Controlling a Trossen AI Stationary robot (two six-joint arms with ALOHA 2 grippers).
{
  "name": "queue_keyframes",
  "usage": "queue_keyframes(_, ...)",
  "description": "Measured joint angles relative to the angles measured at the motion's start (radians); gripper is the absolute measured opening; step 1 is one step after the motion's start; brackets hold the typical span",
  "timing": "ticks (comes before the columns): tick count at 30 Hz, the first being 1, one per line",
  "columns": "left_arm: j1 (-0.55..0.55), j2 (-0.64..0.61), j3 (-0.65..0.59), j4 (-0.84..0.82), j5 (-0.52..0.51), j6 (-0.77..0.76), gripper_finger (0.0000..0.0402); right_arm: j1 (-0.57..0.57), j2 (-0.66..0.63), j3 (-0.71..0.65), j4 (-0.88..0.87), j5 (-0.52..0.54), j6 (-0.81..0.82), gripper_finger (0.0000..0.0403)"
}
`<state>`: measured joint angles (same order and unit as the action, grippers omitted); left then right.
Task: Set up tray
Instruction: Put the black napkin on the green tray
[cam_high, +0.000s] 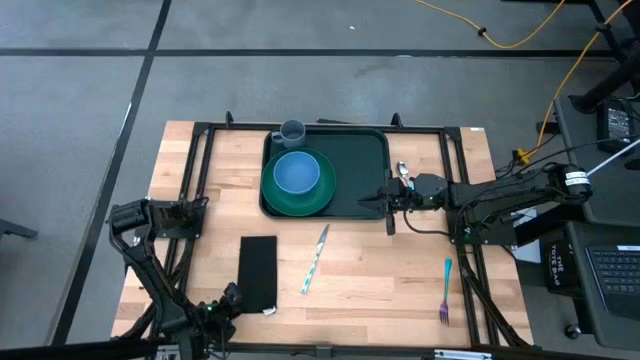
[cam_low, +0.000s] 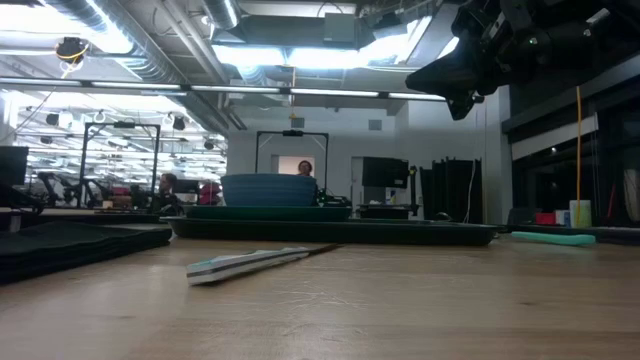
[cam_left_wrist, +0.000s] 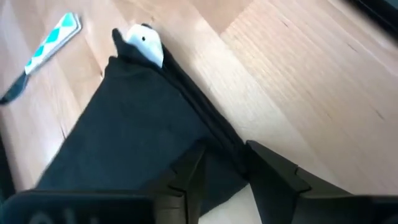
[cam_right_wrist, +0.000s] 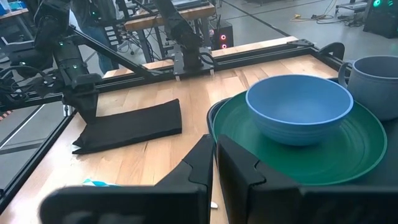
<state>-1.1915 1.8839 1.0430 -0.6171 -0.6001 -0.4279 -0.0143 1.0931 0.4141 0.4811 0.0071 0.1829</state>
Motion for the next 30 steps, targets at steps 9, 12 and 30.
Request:
queue_keyframes(9,0.000,-0.002,0.027,-0.071,0.070,0.072,0.0127,0.000,0.000,0.000,-0.003,0.000,0.000,0.0028)
queue_keyframes(12,0.000,-0.001,0.026,-0.073,0.036,0.067,0.0127,0.000,0.000,0.000,-0.003,0.000,-0.001,0.0028)
queue_keyframes(30,0.050,-0.002,0.012,-0.101,0.048,0.170,0.0126,0.000,0.000,0.000,-0.036,0.000,0.006,0.0028)
